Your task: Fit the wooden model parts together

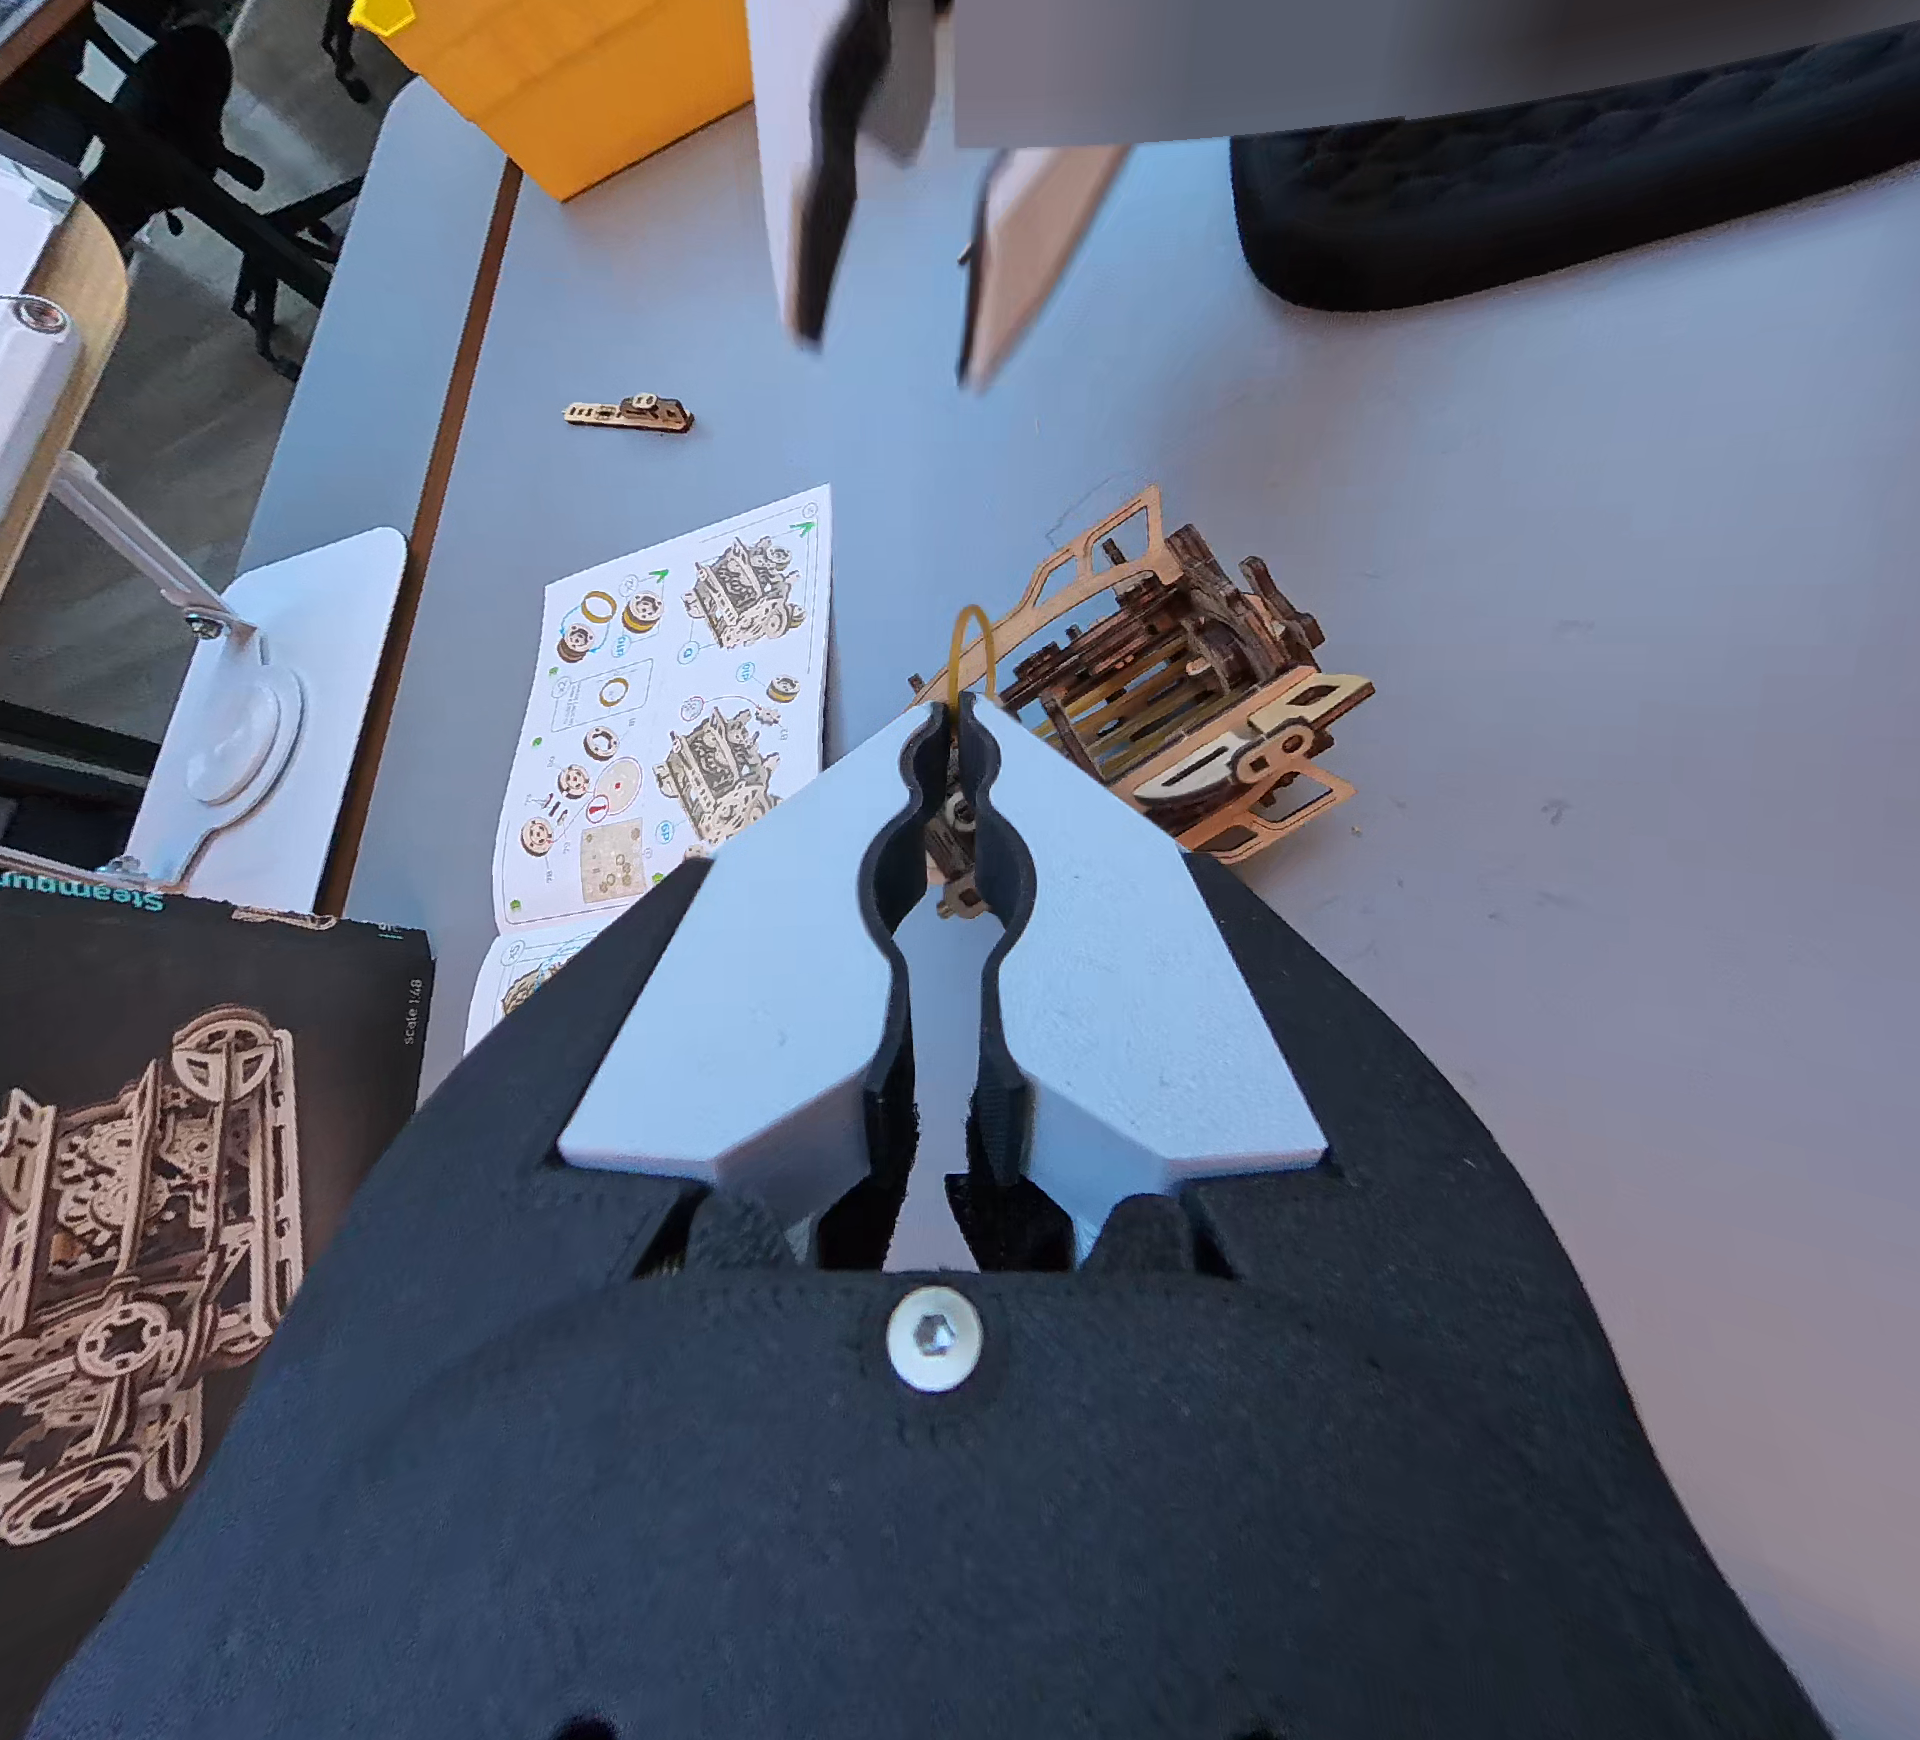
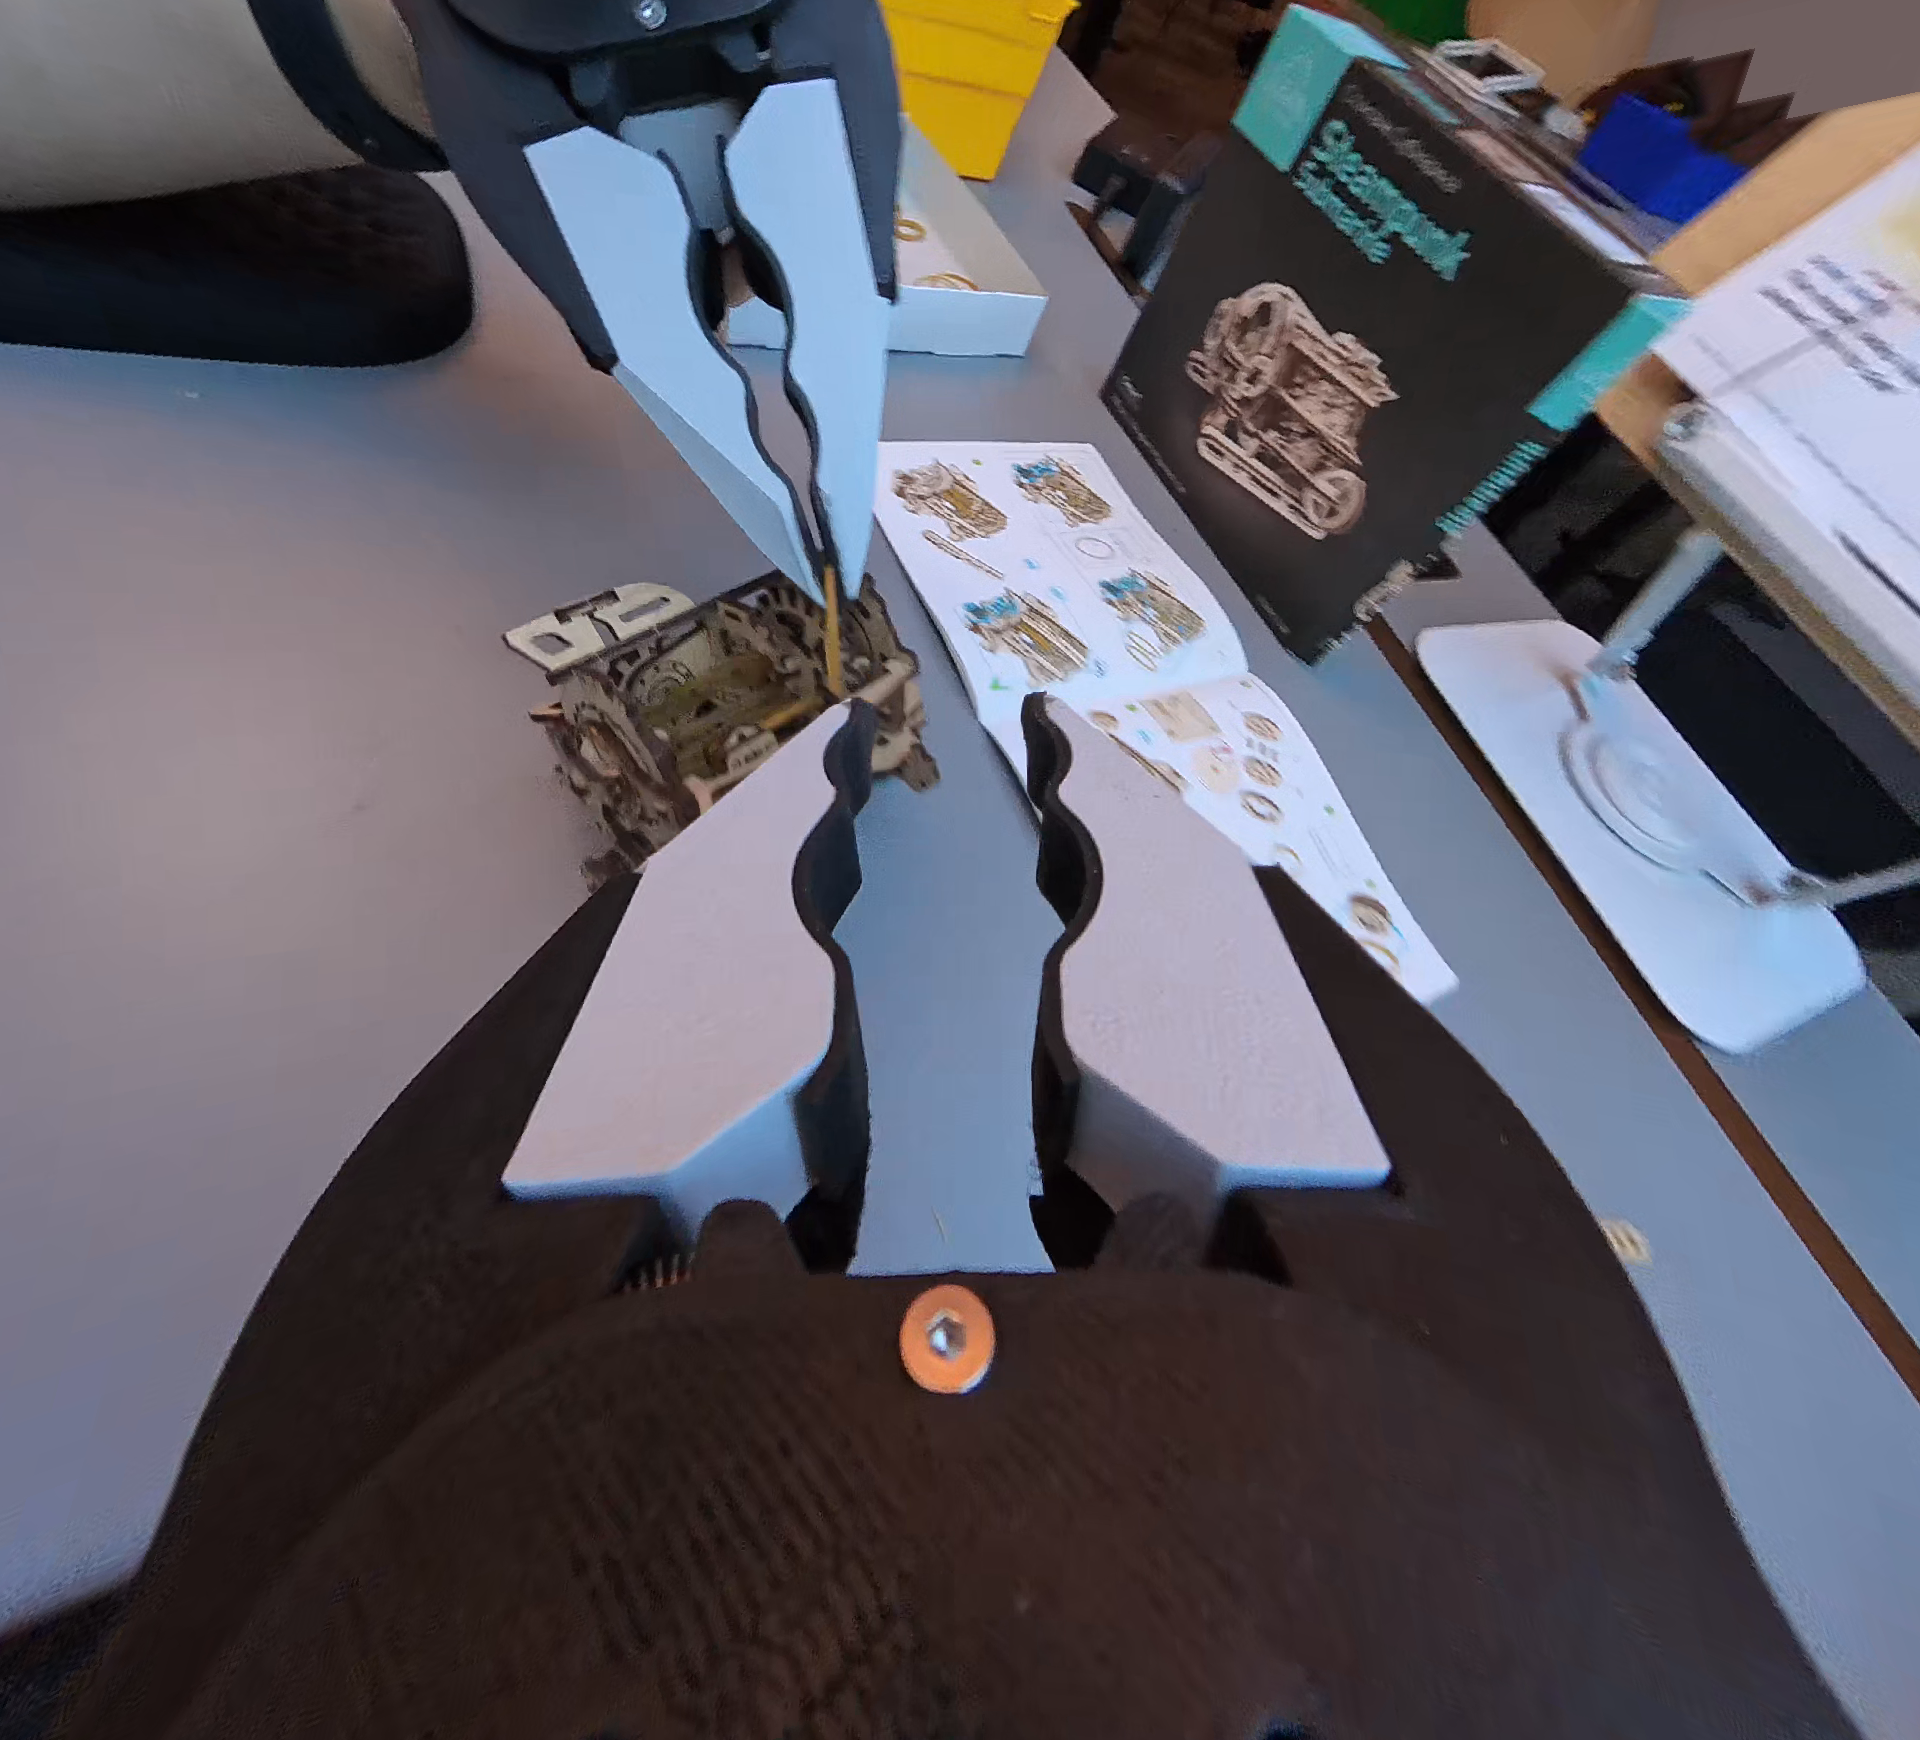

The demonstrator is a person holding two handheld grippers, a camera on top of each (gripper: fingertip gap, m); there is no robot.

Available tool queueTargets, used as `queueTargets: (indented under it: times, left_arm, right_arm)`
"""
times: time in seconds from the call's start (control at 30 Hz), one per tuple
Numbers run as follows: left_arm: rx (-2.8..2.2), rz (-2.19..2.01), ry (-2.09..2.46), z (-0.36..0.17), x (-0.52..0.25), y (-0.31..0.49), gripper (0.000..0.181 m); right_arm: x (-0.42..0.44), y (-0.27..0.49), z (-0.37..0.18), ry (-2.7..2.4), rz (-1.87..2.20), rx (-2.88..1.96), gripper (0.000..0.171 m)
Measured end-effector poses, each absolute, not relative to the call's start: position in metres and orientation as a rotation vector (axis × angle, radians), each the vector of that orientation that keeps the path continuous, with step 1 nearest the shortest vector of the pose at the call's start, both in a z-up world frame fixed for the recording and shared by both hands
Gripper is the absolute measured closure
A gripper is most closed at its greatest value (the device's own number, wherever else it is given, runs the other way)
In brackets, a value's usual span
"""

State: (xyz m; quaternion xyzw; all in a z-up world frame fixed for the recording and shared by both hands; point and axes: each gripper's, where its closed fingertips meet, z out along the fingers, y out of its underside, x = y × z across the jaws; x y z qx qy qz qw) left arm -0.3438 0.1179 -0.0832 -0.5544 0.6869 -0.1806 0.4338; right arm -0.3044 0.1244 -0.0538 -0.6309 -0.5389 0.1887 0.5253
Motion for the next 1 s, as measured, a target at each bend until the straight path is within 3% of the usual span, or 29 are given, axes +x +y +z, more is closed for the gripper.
queueTargets:
  times: [0.1, 0.27, 0.37, 0.5, 0.73, 0.83, 0.93, 1.0]
  left_arm:
    - [-1.382, -0.44, 1.683, -0.081, -0.347, 0.118, 0.181]
    - [-1.368, -0.381, 1.684, -0.079, -0.347, 0.121, 0.181]
    - [-1.356, -0.361, 1.673, -0.077, -0.346, 0.122, 0.181]
    - [-1.357, -0.363, 1.652, -0.073, -0.345, 0.121, 0.181]
    - [-1.357, -0.362, 1.655, -0.073, -0.345, 0.121, 0.181]
    - [-1.356, -0.361, 1.647, -0.073, -0.345, 0.121, 0.181]
    - [-1.367, -0.358, 1.648, -0.074, -0.345, 0.122, 0.181]
    - [-1.386, -0.361, 1.646, -0.076, -0.345, 0.122, 0.181]
  right_arm:
    - [-0.225, 0.13, -0.042, -1.152, 0.191, -1.589, 0.145]
    - [-0.106, 0.124, -0.111, -0.917, 0.048, -1.983, 0.151]
    - [-0.096, 0.111, -0.127, -0.856, 0.148, -2.103, 0.156]
    - [-0.067, 0.103, -0.144, -0.9, 0.017, -2.231, 0.15]
    - [-0.058, 0.097, -0.159, -0.734, 0.243, -2.175, 0.142]
    - [-0.065, 0.093, -0.161, -0.745, 0.354, -2.156, 0.163]
    - [-0.068, 0.094, -0.157, -0.783, 0.323, -2.132, 0.164]
    - [-0.099, 0.09, -0.125, -0.819, 0.417, -2.027, 0.164]
